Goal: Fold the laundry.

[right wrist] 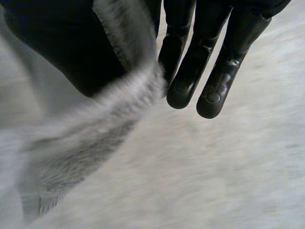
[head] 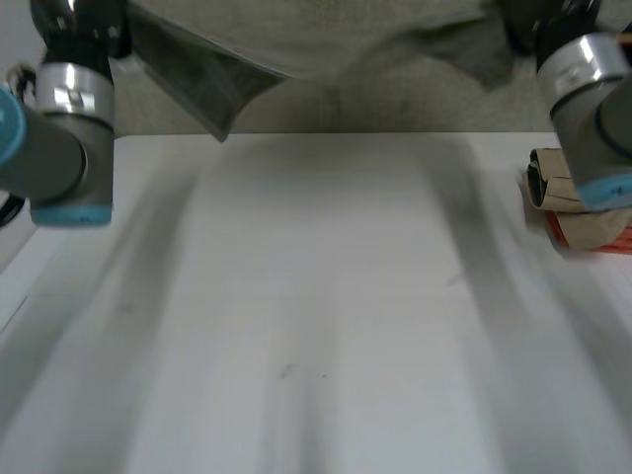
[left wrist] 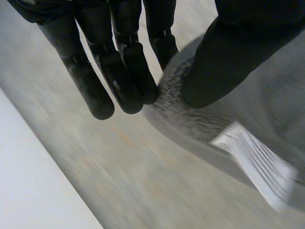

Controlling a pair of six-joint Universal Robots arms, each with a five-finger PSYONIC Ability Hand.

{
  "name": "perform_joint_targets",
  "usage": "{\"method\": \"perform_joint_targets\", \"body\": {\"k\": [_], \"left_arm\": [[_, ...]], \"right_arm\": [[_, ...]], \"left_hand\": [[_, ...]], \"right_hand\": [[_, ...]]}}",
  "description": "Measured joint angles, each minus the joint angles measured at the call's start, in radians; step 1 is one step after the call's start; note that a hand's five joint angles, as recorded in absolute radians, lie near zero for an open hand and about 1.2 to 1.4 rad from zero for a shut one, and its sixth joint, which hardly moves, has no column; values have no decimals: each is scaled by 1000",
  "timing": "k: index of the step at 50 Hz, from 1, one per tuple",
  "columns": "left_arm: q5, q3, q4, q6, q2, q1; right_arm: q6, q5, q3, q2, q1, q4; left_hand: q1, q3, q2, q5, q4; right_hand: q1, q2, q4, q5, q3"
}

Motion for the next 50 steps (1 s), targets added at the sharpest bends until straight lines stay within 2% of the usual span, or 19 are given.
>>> {"method": "perform_joint_targets", "body": {"k": [5, 6, 14, 18, 20, 23, 24, 30, 35, 37, 39, 40, 43, 44, 50], "left_arm": [[3, -131, -10, -10, -8, 9], [4, -226, -15, -14, -20, 16], [12, -449, -17, -16, -49, 31], [18, -493, -19, -16, -42, 31], [20, -507, -23, -16, -26, 30], [20, -510, -27, -18, -12, 30], [20, -510, -30, -20, -3, 29], [20, -507, -40, -27, 15, 28], [19, -508, -52, -29, 17, 24], [19, -512, -66, -29, 18, 23], [19, -517, -81, -29, 21, 22], [19, -521, -95, -28, 24, 22], [19, -529, -125, -27, 35, 23], [19, -537, -157, -27, 49, 23], [20, -582, -336, -15, 147, 27]], "right_arm": [[-5, -42, 84, 41, -3, 84], [-7, -61, 147, 78, -4, 130], [12, -73, 339, 154, -13, 204], [72, -64, 408, 155, -27, 207], [153, -55, 446, 144, -40, 203], [244, -41, 470, 129, -54, 200], [327, -24, 484, 115, -68, 198], [583, 36, 499, 84, -113, 203], [674, 62, 497, 78, -133, 215], [682, 65, 497, 77, -142, 227], [673, 62, 498, 77, -151, 241], [664, 58, 499, 77, -156, 250], [629, 47, 504, 76, -163, 271], [607, 41, 507, 74, -166, 281], [335, -8, 569, 8, -178, 375]], "left_hand": [[0, 1, 1, 0, 0], [0, 1, 1, 0, 0], [0, 1, 1, 0, 0], [0, 1, 2, 0, 0], [0, 1, 2, 0, 0], [0, 1, 2, 0, 0], [0, 1, 2, 0, 0], [0, 1, 2, 0, 0], [0, 1, 2, 0, 0], [0, 1, 2, 0, 0], [0, 1, 2, 0, 0], [0, 1, 2, 0, 0], [0, 1, 2, 0, 0], [0, 1, 2, 0, 0], [0, 1, 2, 0, 0]], "right_hand": [[2, 2, 0, 3, 5], [2, 2, 0, 3, 5], [2, 2, -1, 3, 5], [-117, -146, -155, -125, -145], [-238, -305, -313, -274, -310], [-304, -388, -395, -357, -393], [-372, -463, -477, -443, -465], [-395, -480, -507, -486, -492], [-395, -480, -507, -486, -492], [-389, -476, -501, -478, -486], [-199, -271, -293, -282, -279], [-56, -80, -113, -114, -90], [-41, -61, -92, -94, -71], [3, 2, -8, -14, 1], [3, 2, 0, -6, 4]]}}
